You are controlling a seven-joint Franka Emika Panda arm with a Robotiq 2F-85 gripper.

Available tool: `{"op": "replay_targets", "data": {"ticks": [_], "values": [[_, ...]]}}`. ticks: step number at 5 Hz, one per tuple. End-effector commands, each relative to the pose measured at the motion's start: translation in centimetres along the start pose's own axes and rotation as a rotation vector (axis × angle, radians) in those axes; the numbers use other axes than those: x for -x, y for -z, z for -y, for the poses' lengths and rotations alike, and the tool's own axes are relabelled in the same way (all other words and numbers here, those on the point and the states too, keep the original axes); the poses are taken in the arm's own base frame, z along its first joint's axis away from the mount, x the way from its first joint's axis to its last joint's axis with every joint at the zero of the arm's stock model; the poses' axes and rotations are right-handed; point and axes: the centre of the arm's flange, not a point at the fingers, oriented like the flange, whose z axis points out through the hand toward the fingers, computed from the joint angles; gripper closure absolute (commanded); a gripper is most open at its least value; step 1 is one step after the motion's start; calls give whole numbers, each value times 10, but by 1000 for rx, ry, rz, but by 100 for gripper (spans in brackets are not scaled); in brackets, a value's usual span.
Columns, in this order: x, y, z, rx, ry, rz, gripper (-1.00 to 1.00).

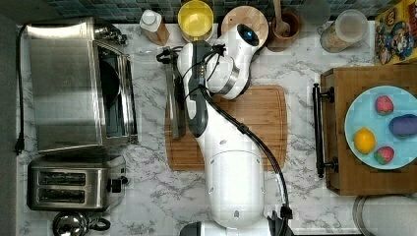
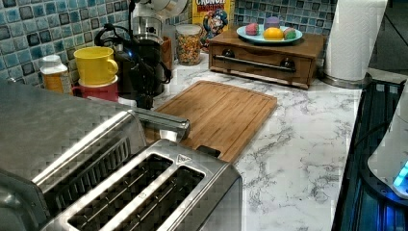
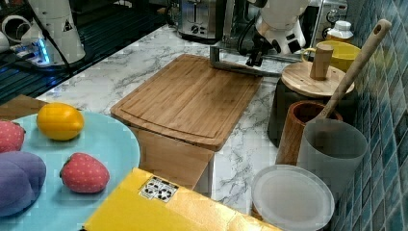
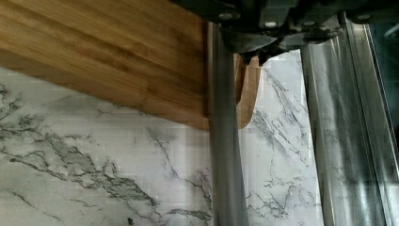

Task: Close the oven.

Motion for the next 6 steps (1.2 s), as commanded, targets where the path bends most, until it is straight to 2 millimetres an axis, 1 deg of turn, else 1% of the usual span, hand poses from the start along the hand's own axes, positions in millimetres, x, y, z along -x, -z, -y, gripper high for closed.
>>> {"op": "replay_targets", "data": {"ticks": [1, 2, 3, 4, 5, 6], "values": [[20, 28, 178, -56, 217, -120, 100], [26, 36, 214, -51, 255, -131, 100], [35, 36, 248, 2, 295, -162, 100], [37, 25, 274, 89, 285, -163, 100], [46, 20, 294, 162, 306, -216, 100], [53, 23, 313, 222, 301, -242, 100]]}}
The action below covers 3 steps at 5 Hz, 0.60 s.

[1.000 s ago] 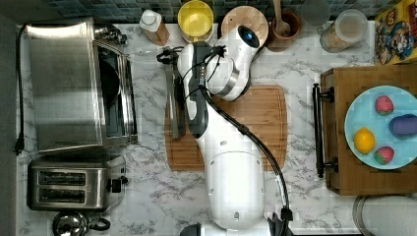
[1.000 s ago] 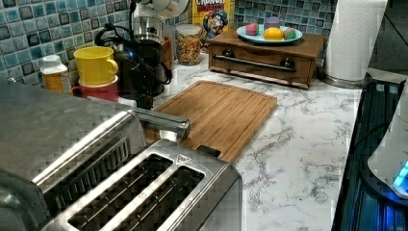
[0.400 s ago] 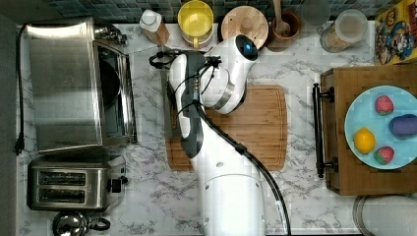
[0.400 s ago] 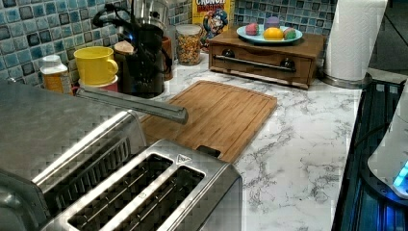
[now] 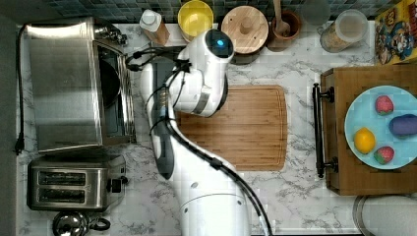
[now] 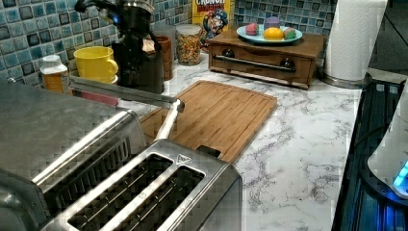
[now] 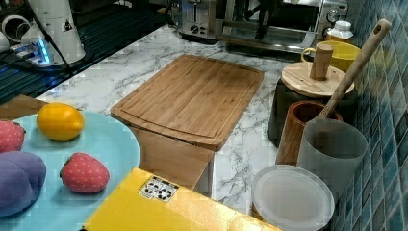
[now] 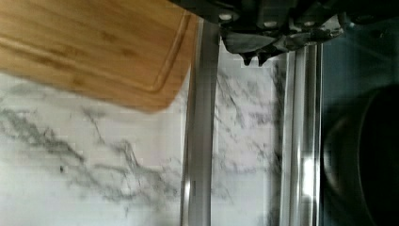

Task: Close the oven.

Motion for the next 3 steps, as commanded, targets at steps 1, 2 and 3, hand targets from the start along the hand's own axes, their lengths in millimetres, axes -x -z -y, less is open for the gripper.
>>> {"op": "replay_targets", "data": {"ticks": [1, 2, 3], "values": [[29, 36, 228, 148, 229, -205, 100], [40, 47, 251, 254, 216, -264, 100], [39, 49, 269, 322, 217, -228, 100]]}}
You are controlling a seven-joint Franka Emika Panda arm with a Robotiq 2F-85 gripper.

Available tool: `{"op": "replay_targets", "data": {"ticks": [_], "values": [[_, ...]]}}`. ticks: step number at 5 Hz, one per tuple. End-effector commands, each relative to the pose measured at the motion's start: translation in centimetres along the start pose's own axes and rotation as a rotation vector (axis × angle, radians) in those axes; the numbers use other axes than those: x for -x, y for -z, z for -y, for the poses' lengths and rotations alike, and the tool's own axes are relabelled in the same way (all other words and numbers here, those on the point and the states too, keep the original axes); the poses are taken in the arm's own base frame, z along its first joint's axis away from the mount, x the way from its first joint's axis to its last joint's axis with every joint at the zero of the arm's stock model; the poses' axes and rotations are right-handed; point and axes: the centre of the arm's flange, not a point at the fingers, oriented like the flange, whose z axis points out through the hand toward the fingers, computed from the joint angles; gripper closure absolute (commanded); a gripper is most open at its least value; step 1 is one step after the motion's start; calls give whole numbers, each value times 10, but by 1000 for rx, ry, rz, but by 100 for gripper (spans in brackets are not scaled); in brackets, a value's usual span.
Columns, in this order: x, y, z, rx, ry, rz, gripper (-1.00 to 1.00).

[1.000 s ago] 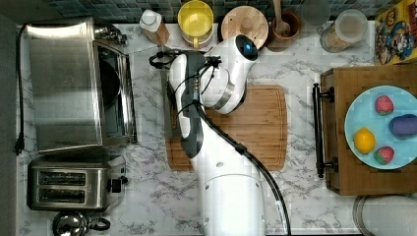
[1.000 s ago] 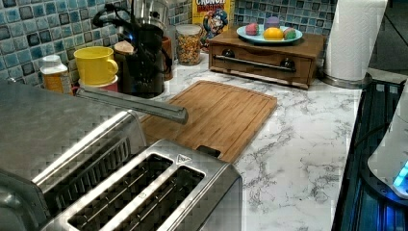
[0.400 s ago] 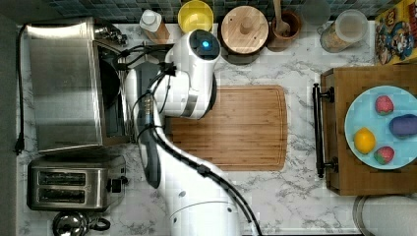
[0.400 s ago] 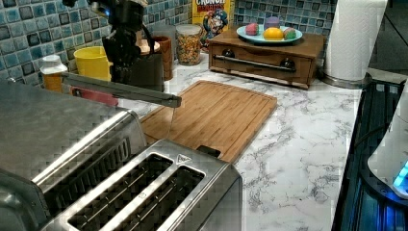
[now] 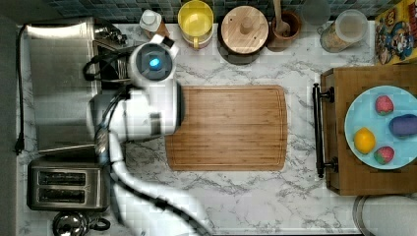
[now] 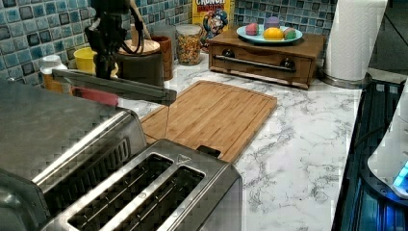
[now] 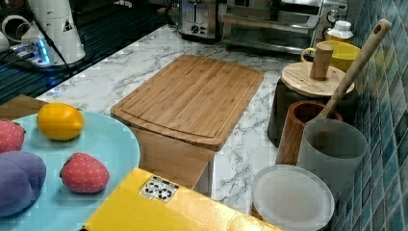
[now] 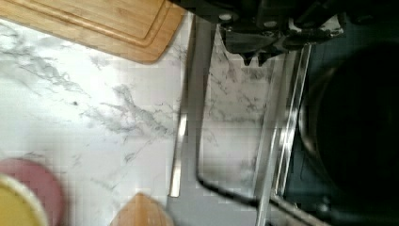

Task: Close the oven.

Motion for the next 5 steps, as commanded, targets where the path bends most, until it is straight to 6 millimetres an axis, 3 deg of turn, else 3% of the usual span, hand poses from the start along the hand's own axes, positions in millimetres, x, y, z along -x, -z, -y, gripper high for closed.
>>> {"op": "replay_targets", "data": {"ticks": [1, 2, 3, 4, 5], "values": [[21, 56, 180, 177, 146, -56, 100], [27, 41, 199, 267, 117, -51, 100], [32, 59, 200, 295, -22, -136, 100], [48, 97, 200, 260, -191, -276, 100], [48, 97, 200, 260, -191, -276, 100]]}}
